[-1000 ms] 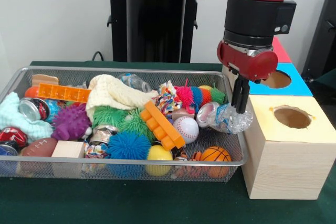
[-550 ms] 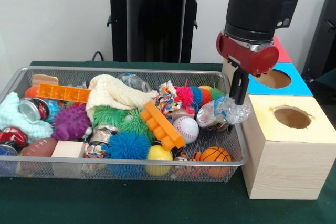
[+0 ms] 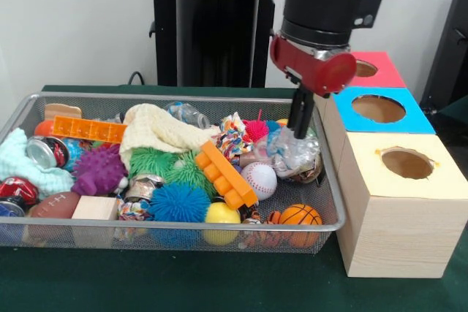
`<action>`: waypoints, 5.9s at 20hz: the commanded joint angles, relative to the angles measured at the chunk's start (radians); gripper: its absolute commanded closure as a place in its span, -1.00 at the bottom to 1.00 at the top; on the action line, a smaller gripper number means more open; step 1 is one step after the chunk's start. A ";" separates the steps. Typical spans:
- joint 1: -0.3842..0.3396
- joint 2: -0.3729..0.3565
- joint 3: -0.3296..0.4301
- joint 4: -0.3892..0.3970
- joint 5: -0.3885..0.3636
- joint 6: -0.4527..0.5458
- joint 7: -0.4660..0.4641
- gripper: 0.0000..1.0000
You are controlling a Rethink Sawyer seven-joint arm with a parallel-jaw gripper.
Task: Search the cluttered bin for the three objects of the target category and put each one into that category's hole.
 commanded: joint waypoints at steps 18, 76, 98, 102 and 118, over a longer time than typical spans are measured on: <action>0.029 -0.041 0.089 -0.034 -0.105 0.193 -0.038 1.00; -0.080 -0.116 0.242 0.132 -0.210 0.042 -0.138 -1.00; -0.151 -0.029 0.277 0.166 -0.276 -0.051 -0.091 -1.00; -0.143 0.007 0.260 0.151 -0.297 -0.064 -0.066 -1.00; -0.077 0.151 0.245 0.048 -0.330 -0.108 -0.025 -1.00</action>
